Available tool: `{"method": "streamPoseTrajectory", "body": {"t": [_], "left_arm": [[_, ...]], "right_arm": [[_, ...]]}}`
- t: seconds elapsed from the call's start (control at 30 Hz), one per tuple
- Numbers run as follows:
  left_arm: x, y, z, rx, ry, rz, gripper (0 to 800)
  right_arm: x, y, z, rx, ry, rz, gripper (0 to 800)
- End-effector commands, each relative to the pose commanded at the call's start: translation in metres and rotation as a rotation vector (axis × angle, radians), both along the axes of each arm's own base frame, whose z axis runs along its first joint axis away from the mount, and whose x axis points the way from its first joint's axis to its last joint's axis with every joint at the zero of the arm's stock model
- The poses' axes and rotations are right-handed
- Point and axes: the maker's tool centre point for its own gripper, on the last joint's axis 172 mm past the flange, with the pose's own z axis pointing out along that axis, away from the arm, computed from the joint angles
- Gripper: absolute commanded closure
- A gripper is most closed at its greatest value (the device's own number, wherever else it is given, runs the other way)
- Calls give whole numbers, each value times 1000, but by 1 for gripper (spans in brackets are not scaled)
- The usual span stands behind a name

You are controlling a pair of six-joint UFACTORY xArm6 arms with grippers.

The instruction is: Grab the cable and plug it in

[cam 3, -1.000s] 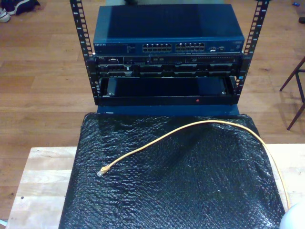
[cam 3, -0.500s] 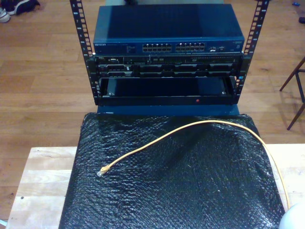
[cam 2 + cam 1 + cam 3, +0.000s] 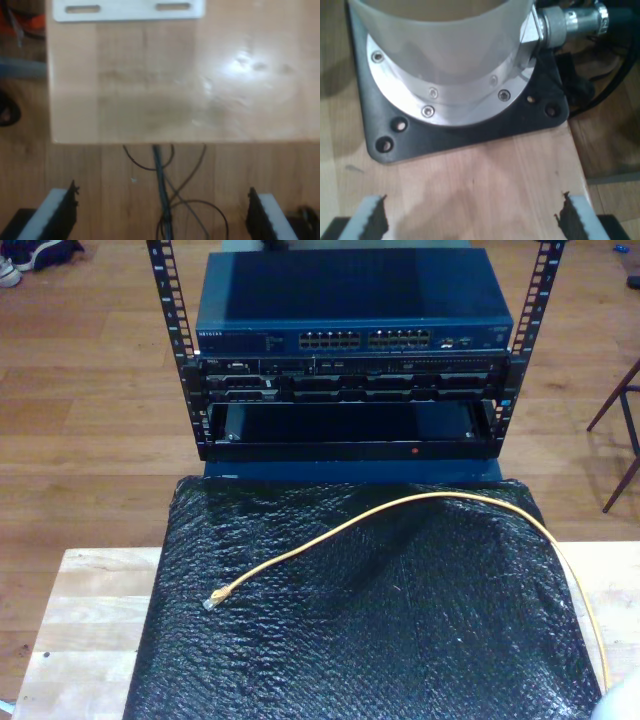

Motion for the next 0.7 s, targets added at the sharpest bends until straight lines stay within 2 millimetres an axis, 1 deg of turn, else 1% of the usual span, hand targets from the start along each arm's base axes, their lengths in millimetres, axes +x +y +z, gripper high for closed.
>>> {"method": "streamPoseTrajectory", "body": {"t": [0.03, 0.1, 0.17, 0.27, 0.33, 0.43, 0.53, 0.63, 0.7], "left_arm": [[1, 4, 3, 11, -1, 1, 0], [1, 6, 10, 7, 1, 2, 0], [1, 6, 21, -11, 5, 4, 0], [1, 0, 35, -55, 18, 11, 0], [1, 0, 43, -70, 24, 18, 0], [2, 5, 56, -69, 32, 30, 0], [4, 10, 65, -69, 38, 40, 0], [5, 17, 74, -57, 35, 42, 0], [12, 19, 78, -54, 20, 45, 0]], "right_arm": [[7, -3, 6, 2, -6, -5, 1], [23, -6, 19, 9, -12, -7, 1], [39, -8, 32, 15, -7, -30, 1], [61, -8, 48, 24, 16, -52, 1], [78, -6, 57, 20, 27, -59, 1], [106, 4, 65, 18, 23, -72, 1], [129, 17, 72, 25, 10, -81, 1], [155, 35, 84, 47, -11, -78, 1], [169, 44, 94, 62, -31, -94, 2]]}}
